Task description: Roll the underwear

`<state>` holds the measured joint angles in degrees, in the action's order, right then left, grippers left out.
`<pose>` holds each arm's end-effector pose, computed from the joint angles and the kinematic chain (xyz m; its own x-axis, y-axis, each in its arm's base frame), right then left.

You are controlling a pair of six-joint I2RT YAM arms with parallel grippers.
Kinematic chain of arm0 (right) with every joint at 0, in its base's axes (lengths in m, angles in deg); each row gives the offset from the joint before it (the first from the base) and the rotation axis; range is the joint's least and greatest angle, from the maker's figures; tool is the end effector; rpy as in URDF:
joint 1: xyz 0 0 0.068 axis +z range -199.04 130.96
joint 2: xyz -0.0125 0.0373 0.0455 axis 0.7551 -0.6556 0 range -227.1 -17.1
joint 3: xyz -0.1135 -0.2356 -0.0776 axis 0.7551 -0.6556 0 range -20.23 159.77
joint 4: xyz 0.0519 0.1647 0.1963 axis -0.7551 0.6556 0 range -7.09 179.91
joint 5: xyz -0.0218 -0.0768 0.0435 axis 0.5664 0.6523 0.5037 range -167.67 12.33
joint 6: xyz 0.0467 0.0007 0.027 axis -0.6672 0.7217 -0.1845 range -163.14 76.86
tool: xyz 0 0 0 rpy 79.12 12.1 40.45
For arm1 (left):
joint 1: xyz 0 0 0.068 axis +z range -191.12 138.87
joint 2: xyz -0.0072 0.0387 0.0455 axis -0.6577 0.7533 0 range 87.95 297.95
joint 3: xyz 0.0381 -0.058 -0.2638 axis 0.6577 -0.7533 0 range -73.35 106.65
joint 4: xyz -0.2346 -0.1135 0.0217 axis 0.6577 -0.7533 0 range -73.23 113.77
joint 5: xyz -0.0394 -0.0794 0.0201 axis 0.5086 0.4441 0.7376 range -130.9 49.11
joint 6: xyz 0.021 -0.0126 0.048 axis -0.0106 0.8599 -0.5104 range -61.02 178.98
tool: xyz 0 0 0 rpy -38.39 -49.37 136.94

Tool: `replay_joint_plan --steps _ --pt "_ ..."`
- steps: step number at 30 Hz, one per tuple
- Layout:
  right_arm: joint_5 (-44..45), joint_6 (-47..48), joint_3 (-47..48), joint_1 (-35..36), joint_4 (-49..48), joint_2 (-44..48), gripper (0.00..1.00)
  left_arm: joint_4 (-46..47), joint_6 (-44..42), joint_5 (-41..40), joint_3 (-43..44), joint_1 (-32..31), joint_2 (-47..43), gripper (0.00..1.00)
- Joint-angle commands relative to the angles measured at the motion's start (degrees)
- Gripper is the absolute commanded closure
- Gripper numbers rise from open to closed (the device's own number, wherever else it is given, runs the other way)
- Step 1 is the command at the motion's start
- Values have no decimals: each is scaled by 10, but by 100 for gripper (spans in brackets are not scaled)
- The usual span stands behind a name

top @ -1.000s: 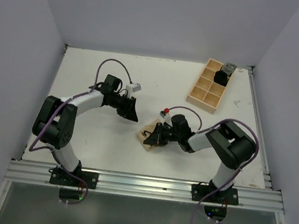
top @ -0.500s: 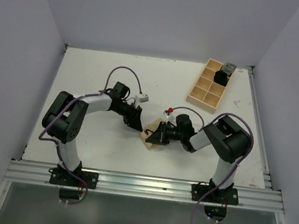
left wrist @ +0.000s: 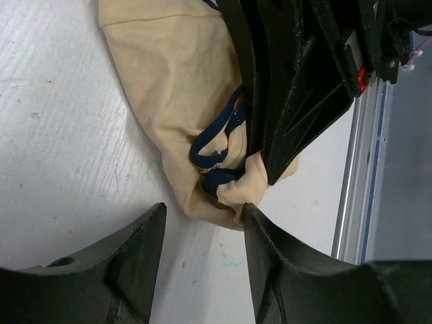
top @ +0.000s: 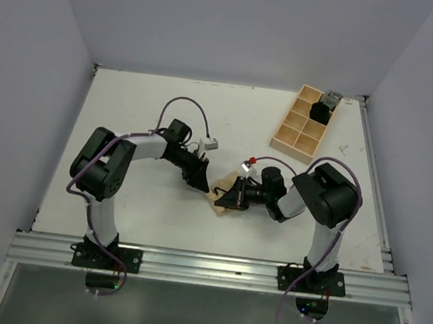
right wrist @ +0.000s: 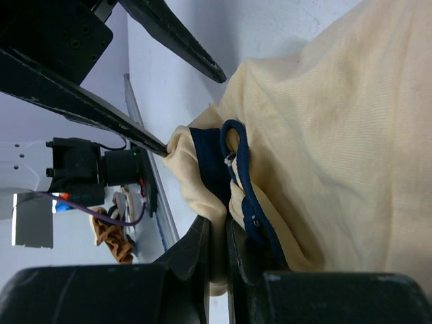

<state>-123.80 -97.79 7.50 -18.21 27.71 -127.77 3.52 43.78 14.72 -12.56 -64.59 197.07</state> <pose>0.2360 0.1708 0.0788 -0.9678 0.0806 -0.2385 -0.1966 0.3497 0.9160 0.3081 -0.1657 0.1322 -0.6926 0.4621 -0.5539 0.7078 0.2868 -0.6456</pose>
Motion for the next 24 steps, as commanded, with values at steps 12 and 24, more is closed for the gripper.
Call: replay_joint_plan --steps 12,24 --pt "-28 -7 -9 -5 -32 -27 100 -156 -255 38 89 6 -23 47" --pt "-42 -18 -17 -5 -64 -48 100 -193 -296 -30 107 -73 -28 46"
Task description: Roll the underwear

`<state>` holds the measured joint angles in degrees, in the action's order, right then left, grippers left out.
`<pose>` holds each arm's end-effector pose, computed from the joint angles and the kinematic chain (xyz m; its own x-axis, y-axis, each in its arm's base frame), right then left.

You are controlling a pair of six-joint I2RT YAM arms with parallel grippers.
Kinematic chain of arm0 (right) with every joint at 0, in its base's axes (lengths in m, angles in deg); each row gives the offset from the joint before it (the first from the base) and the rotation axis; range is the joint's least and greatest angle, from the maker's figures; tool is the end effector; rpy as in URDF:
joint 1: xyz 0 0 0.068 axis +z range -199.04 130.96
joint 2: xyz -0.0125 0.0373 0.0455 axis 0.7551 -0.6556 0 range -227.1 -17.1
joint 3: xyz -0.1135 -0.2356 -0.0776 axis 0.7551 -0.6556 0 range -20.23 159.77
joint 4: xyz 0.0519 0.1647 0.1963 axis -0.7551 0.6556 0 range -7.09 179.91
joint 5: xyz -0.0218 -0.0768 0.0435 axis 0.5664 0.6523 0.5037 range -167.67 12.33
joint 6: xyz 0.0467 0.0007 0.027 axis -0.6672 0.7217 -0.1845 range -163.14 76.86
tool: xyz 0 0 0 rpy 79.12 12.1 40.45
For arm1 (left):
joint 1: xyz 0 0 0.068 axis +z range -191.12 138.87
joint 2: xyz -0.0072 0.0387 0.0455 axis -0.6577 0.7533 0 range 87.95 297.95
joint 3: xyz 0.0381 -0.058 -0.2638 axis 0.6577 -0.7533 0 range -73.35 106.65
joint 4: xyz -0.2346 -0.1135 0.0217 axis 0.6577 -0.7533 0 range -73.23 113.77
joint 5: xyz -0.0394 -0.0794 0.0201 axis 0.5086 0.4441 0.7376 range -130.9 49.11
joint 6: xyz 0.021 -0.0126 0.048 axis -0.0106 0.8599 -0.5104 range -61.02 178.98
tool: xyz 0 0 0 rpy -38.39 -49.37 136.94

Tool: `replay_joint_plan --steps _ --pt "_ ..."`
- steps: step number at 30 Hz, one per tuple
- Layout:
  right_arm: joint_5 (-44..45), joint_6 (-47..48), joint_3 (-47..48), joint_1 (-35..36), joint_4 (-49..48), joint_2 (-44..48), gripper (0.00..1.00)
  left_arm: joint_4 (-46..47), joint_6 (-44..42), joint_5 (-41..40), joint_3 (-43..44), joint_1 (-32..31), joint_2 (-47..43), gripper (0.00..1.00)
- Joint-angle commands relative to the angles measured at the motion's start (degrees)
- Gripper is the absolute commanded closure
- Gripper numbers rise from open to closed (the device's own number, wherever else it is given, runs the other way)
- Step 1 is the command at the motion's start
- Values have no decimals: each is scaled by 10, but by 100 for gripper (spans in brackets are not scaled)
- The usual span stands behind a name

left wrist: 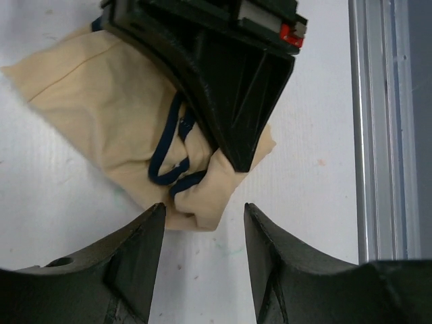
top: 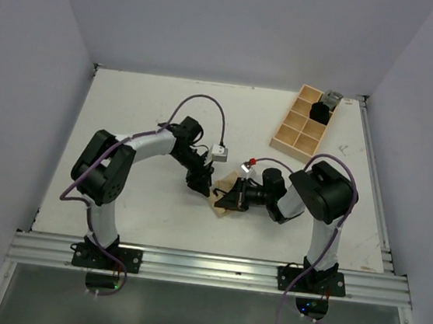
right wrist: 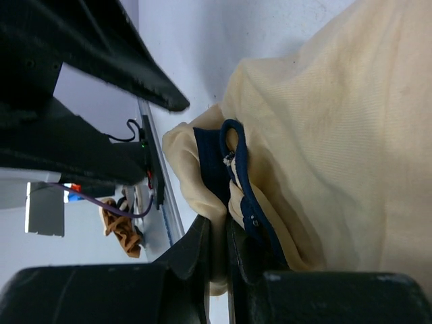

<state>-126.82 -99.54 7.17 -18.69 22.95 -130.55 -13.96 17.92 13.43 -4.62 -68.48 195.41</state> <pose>0.2359 0.1694 0.0727 -0.9736 0.0612 -0.2200 -0.1913 0.3075 0.9321 0.2977 -0.1865 0.1668 -0.3640 0.6197 -0.6953 0.8966 0.0311 -0.4417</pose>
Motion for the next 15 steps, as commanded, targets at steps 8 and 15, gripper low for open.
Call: replay_joint_plan --steps 8,15 --pt "-15 -18 -18 -1 -48 -35 100 -2 -39 -13 20 -48 -26 47" --pt "-21 -20 -14 0 -50 -41 100 -8 -52 -18 17 -56 -15 48"
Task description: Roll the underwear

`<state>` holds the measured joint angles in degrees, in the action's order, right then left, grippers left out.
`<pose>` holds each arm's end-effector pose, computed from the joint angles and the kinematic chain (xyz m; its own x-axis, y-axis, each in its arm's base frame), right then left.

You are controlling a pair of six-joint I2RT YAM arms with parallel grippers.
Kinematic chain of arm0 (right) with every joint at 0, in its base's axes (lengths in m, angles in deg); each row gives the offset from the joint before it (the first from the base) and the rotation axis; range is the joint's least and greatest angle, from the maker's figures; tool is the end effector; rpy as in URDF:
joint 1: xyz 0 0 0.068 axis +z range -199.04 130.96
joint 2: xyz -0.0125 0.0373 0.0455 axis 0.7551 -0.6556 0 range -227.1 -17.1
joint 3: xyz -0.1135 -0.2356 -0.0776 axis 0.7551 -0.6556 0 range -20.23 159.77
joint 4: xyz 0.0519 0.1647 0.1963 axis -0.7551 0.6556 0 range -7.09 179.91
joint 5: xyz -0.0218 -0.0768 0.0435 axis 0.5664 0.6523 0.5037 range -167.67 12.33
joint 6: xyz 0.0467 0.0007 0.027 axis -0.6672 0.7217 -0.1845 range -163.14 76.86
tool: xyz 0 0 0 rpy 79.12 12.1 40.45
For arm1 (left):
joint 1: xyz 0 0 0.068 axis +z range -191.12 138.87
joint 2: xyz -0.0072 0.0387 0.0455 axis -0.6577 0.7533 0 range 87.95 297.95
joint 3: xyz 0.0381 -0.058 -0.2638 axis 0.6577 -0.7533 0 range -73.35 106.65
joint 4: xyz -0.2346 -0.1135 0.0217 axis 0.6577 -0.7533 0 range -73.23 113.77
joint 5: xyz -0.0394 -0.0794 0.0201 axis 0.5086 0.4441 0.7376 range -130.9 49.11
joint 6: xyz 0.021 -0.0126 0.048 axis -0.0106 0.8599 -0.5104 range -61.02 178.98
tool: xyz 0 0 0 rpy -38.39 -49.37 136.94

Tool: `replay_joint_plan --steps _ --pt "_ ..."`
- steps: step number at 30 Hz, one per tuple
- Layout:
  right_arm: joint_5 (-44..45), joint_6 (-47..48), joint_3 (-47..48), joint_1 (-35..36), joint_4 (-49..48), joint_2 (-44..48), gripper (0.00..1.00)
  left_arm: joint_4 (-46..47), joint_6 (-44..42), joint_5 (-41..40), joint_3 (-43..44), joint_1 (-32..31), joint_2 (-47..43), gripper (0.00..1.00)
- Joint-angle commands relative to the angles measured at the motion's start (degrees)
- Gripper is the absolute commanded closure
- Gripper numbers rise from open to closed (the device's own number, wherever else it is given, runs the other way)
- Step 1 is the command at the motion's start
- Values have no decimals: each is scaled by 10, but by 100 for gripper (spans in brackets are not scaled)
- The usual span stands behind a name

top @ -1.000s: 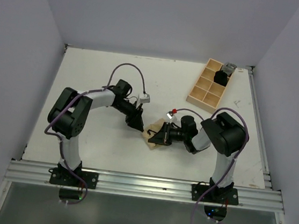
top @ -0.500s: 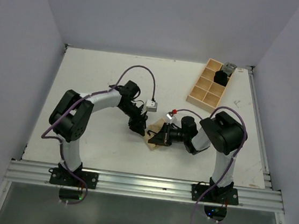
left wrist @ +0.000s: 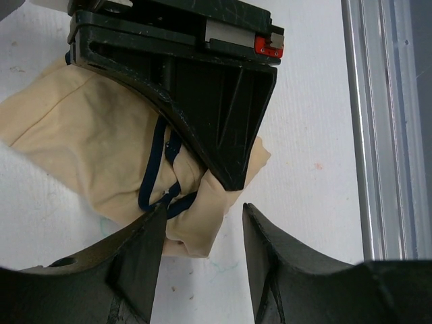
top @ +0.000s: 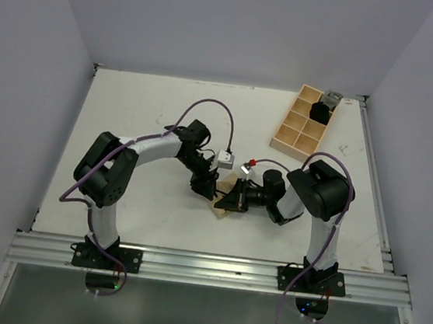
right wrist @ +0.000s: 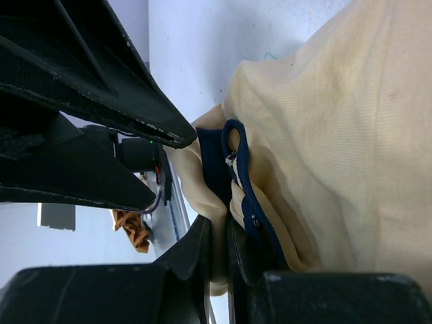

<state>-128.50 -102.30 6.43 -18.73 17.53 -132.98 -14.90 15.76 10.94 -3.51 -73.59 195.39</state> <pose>0.2337 0.1686 0.0679 -0.9782 0.0563 -0.2000 -0.1778 0.2712 0.9460 0.2826 -0.2129 0.1702 -0.2622 0.6684 -0.6960 0.9177 -0.0503 -0.3940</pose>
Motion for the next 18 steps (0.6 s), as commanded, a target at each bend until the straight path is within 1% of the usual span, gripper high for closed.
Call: replay_joint_plan --steps 1,9,15,18 --pt "-4 9 -6 1 4 -16 100 -3 -34 8 8 -6 -12 48" --pt "-8 10 -12 -1 0 -23 100 -18 -51 -6 9 -15 11 53" --pt "-11 5 -18 -2 -13 -32 100 -19 -58 -31 6 -19 30 53" --pt "-15 5 -19 -3 -14 -33 100 -25 -63 -37 21 -19 50 54"
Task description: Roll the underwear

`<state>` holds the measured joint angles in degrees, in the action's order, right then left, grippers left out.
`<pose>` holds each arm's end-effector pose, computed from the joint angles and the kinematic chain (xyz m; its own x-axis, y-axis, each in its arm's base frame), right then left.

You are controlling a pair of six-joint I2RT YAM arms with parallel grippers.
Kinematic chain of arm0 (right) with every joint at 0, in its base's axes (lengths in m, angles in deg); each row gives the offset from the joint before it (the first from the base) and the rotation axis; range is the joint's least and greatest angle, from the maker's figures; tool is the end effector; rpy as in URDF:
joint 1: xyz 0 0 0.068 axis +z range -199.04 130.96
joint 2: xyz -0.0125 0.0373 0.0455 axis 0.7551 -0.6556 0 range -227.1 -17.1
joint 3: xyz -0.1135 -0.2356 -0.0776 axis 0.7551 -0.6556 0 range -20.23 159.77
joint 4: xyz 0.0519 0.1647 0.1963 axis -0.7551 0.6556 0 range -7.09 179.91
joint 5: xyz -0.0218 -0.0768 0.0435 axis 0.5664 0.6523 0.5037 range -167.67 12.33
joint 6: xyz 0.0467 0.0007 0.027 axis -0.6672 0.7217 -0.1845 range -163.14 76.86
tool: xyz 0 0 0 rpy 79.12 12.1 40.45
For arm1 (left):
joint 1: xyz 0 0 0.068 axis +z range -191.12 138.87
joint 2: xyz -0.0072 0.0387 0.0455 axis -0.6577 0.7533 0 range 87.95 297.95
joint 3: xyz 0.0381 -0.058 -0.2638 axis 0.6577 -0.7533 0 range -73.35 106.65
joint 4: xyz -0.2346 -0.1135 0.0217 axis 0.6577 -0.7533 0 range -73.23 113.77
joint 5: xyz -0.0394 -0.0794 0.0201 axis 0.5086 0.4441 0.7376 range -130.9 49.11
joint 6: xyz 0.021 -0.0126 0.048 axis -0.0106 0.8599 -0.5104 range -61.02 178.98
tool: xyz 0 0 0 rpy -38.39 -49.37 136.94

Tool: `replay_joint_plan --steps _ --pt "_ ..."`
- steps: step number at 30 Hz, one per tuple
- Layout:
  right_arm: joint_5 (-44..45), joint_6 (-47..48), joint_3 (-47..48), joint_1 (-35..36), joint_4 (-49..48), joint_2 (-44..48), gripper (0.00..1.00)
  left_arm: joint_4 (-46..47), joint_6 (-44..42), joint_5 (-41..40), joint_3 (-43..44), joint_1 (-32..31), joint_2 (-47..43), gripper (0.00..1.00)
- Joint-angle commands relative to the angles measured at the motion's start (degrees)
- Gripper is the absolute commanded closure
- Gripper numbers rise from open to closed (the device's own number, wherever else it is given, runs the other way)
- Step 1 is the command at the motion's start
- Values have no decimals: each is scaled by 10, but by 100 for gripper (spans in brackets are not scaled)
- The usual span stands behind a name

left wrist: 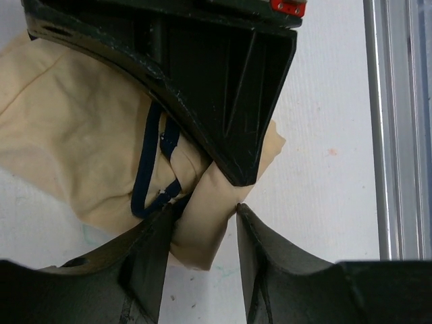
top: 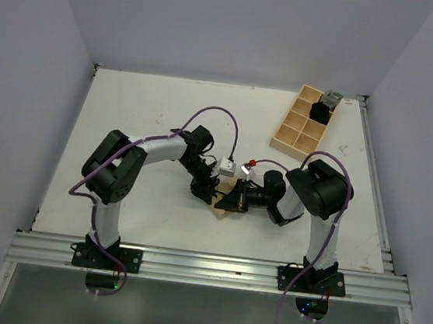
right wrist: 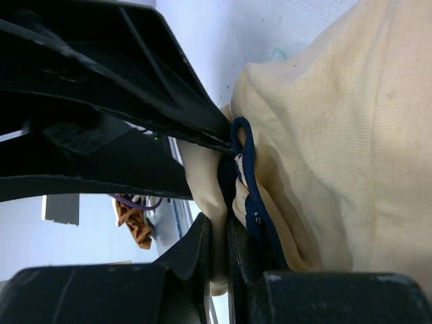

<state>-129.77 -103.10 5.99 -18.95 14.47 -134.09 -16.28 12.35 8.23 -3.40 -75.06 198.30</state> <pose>0.2327 0.1673 0.0666 -0.9779 0.0479 -0.2036 -0.1859 0.2478 0.9508 0.2783 -0.2196 0.1520 -0.2205 0.7218 -0.6560 0.9171 -0.0756 -0.3914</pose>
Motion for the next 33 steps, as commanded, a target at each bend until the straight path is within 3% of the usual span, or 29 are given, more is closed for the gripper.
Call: replay_joint_plan --steps 1,7,12,18,33 --pt "-2 13 -14 -1 17 -23 100 -13 -31 -11 26 -4 28 55" --pt "2 6 -13 -2 18 -23 94 -45 -43 4 56 -5 56 81" --pt "16 5 -14 -2 34 -17 84 -90 -44 4 97 -14 67 93" --pt "36 66 1 -1 152 26 79 -124 -39 -10 125 -29 98 100" --pt "202 185 -31 1 393 207 62 -172 -35 0 194 -39 171 100"
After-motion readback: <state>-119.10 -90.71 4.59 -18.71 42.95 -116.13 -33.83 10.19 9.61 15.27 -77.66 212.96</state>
